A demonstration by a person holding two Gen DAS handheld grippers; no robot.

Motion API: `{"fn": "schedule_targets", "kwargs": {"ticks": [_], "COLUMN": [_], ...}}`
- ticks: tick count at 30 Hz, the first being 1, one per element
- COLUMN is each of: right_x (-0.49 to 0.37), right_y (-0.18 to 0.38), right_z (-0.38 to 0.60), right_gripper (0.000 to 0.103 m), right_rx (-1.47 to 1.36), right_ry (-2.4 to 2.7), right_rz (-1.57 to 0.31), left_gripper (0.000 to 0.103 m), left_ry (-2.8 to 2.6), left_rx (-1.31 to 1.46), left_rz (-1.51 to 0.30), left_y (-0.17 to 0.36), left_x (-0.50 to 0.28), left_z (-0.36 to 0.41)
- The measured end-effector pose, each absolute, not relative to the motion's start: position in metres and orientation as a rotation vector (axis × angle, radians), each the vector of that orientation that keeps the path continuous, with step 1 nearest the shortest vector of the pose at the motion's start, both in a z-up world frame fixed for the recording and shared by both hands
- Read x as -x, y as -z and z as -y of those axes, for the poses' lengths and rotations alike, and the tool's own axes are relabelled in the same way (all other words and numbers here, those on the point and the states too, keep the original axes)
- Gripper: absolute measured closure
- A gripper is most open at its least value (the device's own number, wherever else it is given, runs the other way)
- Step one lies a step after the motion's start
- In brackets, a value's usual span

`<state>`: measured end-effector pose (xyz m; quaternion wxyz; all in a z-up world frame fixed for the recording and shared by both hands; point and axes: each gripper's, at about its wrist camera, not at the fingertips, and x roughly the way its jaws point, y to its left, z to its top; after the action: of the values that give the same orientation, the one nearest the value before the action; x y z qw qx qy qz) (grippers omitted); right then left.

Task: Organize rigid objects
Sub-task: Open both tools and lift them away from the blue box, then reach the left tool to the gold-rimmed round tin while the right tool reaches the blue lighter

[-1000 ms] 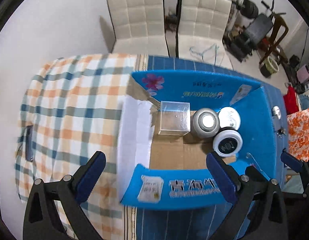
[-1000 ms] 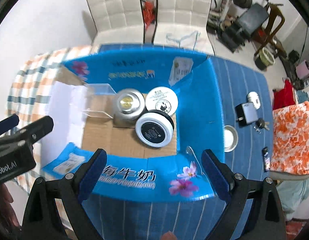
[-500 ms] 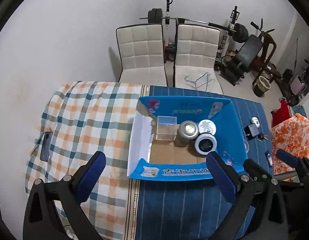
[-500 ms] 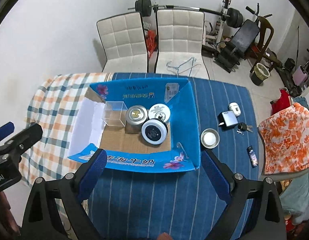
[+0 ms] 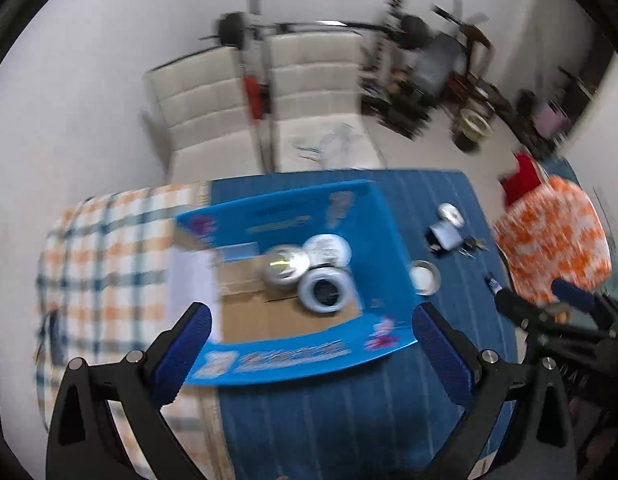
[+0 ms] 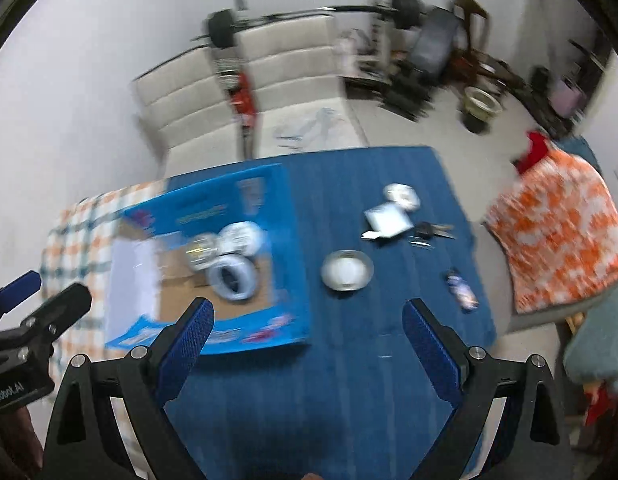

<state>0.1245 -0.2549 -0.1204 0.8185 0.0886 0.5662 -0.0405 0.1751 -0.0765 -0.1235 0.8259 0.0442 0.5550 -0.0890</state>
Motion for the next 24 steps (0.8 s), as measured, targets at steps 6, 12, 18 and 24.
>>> {"fn": "schedule_targets", "kwargs": {"ticks": [6,12,18,24], "right_x": [-0.152,-0.163,-0.158,-0.16], "right_y": [0.165,0.223,0.294,0.365], "right_z": [0.356,0.437,0.487,0.492], "right_gripper": [0.006,0.006,0.006,0.013], "right_rx": [-0.251,-0.32,-0.378,-0.343], "right_ry": [0.254,0.375,0.446,0.412], "right_rz": [-1.287,-1.369,-1.46,-1.573], "left_gripper": [0.0,0.001,0.0,0.001], "left_ry": [0.335,0.451,0.461,0.368], "left_rx": [-0.26,-0.425,-0.545,-0.676], "left_rz": [-1.279,-1.442,-1.597,-1.675], "left_y": [0.18,0.258,0.329,0.383], "left_x": [-0.224,-0.261,-0.266,-0.265], "left_z": [0.179,0.271,0.306,0.317]}}
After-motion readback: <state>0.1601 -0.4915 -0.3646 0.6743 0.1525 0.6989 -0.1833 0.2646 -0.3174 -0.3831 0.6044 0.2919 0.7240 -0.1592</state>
